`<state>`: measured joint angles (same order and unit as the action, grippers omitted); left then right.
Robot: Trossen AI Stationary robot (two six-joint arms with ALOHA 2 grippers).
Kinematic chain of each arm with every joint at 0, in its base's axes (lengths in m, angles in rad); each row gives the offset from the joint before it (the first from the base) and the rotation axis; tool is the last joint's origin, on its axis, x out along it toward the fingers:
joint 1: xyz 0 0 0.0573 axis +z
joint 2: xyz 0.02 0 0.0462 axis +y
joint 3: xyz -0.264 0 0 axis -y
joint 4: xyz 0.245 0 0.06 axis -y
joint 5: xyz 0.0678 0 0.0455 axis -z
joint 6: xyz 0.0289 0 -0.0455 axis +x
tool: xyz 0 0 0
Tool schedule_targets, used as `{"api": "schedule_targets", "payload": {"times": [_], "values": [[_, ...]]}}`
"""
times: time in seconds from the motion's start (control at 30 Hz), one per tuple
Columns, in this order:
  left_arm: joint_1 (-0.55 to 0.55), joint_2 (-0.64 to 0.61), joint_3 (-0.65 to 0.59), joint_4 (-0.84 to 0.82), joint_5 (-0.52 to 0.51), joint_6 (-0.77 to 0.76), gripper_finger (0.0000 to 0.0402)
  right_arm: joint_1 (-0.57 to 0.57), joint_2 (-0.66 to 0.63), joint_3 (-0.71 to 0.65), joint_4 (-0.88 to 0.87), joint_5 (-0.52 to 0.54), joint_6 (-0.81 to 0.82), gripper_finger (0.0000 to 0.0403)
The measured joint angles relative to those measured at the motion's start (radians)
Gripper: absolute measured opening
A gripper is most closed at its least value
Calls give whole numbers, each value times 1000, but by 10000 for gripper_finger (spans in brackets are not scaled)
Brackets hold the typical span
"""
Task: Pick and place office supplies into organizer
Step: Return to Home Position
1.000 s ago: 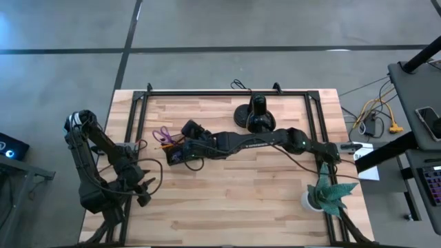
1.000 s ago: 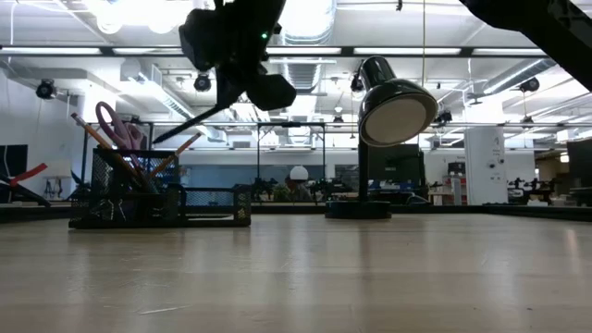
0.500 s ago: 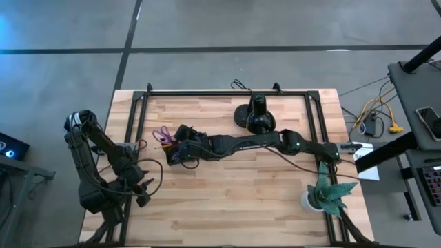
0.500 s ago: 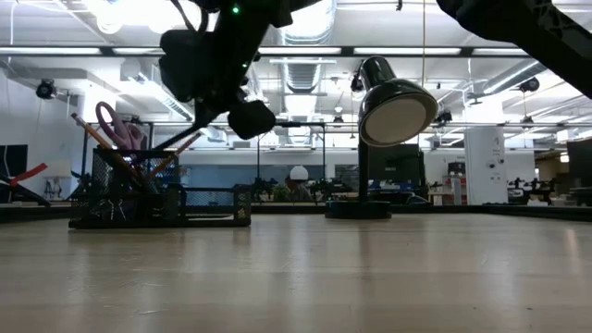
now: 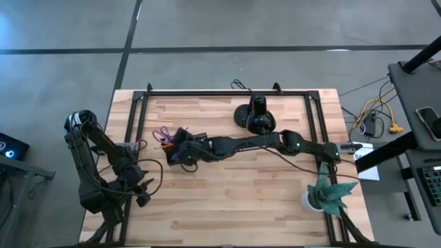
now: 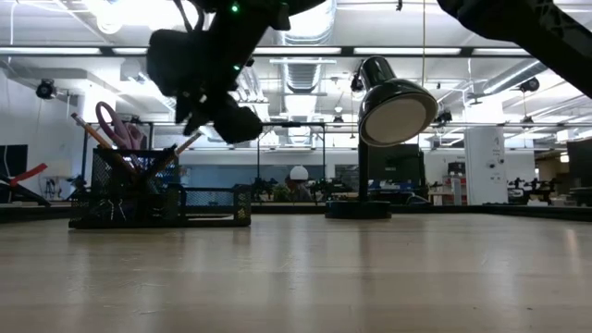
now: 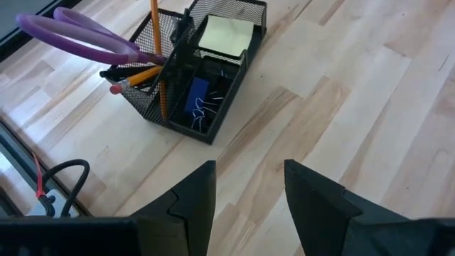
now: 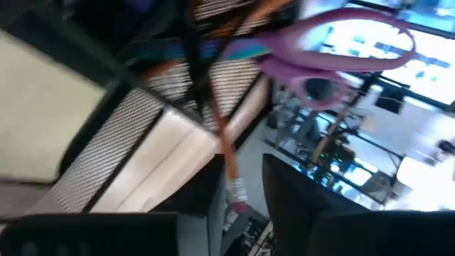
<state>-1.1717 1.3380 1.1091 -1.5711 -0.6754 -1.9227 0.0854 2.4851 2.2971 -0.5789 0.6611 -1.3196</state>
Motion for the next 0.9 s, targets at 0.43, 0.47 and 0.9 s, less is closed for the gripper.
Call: {"api": "schedule_targets", "payload": {"times": [0.43, 0.47, 0.9], "values": [[0, 0, 5, 8, -4, -9, 148, 96, 0, 3, 399, -4, 483, 105], [0, 0, 6, 14, -5, -9, 148, 107, -1, 3, 418, -4, 577, 105], [1, 0, 8, 170, -127, -12, 148, 182, -19, 59, 464, -80, 1693, 106]]}}
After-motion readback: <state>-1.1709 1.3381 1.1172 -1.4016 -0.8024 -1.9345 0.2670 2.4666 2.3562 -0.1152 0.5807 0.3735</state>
